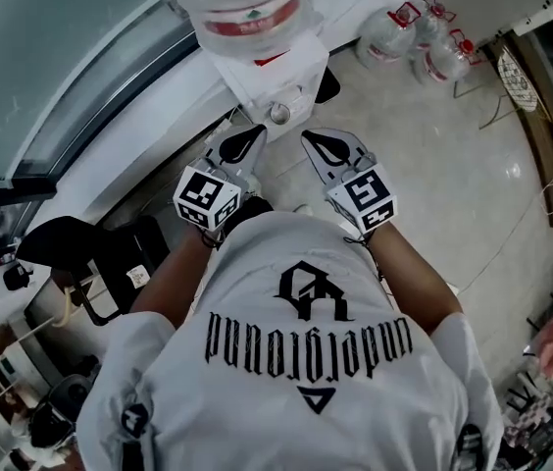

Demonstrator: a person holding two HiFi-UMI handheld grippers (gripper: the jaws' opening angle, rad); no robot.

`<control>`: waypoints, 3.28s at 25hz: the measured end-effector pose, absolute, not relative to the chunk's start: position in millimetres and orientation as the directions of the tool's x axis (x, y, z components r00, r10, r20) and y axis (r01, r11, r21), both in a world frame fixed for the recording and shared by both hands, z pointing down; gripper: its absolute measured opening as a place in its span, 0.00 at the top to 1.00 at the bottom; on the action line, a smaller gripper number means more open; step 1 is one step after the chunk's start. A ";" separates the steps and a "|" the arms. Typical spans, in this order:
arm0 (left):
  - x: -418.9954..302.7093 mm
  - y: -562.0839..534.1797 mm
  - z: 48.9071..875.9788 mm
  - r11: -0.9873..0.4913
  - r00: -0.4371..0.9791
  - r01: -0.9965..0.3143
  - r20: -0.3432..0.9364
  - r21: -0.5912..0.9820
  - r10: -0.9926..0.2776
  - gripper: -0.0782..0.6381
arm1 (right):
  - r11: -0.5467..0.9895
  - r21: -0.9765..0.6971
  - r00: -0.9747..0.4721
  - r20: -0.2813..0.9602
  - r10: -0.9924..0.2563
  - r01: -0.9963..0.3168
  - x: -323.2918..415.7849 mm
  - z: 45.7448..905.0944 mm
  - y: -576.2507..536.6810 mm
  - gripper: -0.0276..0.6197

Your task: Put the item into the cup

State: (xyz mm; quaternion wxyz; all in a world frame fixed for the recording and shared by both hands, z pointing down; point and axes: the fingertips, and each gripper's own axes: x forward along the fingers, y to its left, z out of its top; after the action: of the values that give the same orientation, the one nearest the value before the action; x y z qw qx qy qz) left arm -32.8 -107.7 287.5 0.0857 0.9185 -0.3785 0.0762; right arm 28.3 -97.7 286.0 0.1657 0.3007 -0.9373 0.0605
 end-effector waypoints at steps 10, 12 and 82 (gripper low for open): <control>-35.5 -84.2 248.5 -0.658 0.660 -0.750 0.161 0.073 -0.734 0.87 | 0.824 0.022 -0.787 0.282 -0.549 -0.567 37.9 249.3 -89.0 0.93; -40.1 -80.0 247.4 -0.649 0.650 -0.758 0.160 0.071 -0.743 0.87 | 0.825 0.016 -0.790 0.279 -0.546 -0.565 35.6 248.1 -88.7 0.93; -4.1 194.3 251.3 -0.674 0.683 -0.730 0.163 0.111 -0.712 0.87 | 0.842 0.002 -0.797 0.319 -0.512 -0.540 103.6 265.9 201.3 0.93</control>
State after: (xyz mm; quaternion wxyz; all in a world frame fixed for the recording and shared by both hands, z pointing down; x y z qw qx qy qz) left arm -4.1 194.3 251.3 0.0835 0.9135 -0.3947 0.0532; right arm 103.6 201.3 265.9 0.1555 0.2779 -0.9469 0.0444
